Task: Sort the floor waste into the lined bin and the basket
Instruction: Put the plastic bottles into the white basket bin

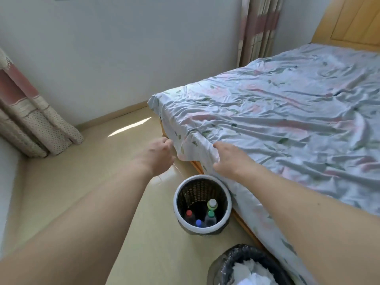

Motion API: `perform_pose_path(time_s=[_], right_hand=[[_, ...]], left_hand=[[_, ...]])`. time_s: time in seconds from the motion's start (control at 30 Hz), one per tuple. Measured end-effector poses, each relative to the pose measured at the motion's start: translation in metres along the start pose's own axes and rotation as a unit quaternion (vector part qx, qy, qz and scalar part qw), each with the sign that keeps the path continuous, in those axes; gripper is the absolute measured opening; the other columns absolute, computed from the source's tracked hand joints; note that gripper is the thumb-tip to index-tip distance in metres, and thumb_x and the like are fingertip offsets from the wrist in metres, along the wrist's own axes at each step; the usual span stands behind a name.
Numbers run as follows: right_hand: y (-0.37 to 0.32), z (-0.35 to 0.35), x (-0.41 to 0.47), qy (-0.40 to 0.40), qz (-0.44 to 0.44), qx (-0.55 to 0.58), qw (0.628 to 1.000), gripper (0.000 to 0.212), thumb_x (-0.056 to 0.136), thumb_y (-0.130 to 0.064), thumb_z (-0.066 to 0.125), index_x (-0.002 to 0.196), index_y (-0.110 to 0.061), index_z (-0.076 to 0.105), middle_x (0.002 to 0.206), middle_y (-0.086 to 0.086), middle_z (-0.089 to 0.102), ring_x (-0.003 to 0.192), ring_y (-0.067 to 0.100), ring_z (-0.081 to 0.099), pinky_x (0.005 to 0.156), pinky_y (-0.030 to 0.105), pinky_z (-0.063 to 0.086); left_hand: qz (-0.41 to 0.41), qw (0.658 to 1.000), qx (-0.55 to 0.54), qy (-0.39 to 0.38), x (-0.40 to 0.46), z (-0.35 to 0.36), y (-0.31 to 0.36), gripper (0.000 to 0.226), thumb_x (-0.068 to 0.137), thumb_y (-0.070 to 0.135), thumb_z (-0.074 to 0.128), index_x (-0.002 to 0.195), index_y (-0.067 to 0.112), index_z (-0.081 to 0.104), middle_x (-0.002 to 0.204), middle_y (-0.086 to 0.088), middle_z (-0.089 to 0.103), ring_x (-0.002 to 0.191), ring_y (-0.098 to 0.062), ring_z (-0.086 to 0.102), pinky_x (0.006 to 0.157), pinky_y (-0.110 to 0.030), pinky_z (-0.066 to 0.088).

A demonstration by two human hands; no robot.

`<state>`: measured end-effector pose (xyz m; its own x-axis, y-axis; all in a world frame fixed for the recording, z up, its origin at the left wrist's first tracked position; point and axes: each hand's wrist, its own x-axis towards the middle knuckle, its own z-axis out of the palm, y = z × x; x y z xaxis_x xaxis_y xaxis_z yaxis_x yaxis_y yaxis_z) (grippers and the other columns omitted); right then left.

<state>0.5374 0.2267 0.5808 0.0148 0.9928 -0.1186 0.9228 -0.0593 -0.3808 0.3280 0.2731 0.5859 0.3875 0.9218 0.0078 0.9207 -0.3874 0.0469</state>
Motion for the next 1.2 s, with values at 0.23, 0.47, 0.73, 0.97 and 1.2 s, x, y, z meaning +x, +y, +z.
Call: perform_pose_path(time_s=[0.23,0.47,0.73,0.97,1.2], right_hand=[[-0.057,-0.272,-0.090,0.010,0.057,0.023,0.998,0.066,0.086,-0.029,0.058,0.144,-0.014,0.029,0.144,0.008,0.037,0.131,0.027,0.040,0.104,0.039,0.040],[-0.060,-0.400,-0.195,0.049,0.088,0.003,0.995,0.067,0.086,-0.030,0.058,0.145,-0.015,0.030,0.144,0.007,0.037,0.132,0.026,0.036,0.107,0.036,0.034],[-0.043,-0.430,-0.303,0.065,0.210,0.034,0.975,0.066,0.088,-0.025,0.056,0.148,-0.016,0.028,0.150,0.006,0.031,0.135,0.023,0.035,0.101,0.032,0.037],[-0.014,-0.493,-0.425,0.155,0.301,0.038,0.940,0.062,0.092,-0.025,0.054,0.147,-0.019,0.027,0.148,0.005,0.032,0.127,0.023,0.043,0.094,0.031,0.042],[0.055,-0.524,-0.578,0.238,0.380,0.065,0.892,0.063,0.090,-0.024,0.055,0.147,-0.019,0.029,0.148,0.006,0.034,0.126,0.024,0.044,0.097,0.032,0.043]], left_hand=[[-0.001,0.998,-0.037,0.049,-0.019,-0.305,0.069,0.042,0.095,0.031,0.052,0.132,0.011,0.048,0.136,-0.004,0.051,0.124,-0.025,0.048,0.095,-0.037,0.042],[0.065,0.992,-0.046,0.094,-0.068,-0.427,0.136,0.046,0.095,0.032,0.054,0.135,0.011,0.047,0.137,-0.003,0.051,0.128,-0.023,0.046,0.100,-0.038,0.043],[0.195,0.976,-0.054,0.079,-0.076,-0.443,0.190,0.048,0.094,0.035,0.054,0.136,0.011,0.046,0.139,-0.005,0.050,0.129,-0.025,0.046,0.104,-0.037,0.041],[0.354,0.929,-0.072,0.087,-0.109,-0.486,0.338,0.046,0.095,0.034,0.052,0.135,0.012,0.044,0.138,-0.005,0.048,0.127,-0.026,0.046,0.099,-0.037,0.042],[0.481,0.869,-0.074,0.086,-0.187,-0.506,0.516,0.048,0.097,0.035,0.049,0.139,0.015,0.041,0.141,-0.002,0.045,0.129,-0.022,0.044,0.101,-0.036,0.042]])
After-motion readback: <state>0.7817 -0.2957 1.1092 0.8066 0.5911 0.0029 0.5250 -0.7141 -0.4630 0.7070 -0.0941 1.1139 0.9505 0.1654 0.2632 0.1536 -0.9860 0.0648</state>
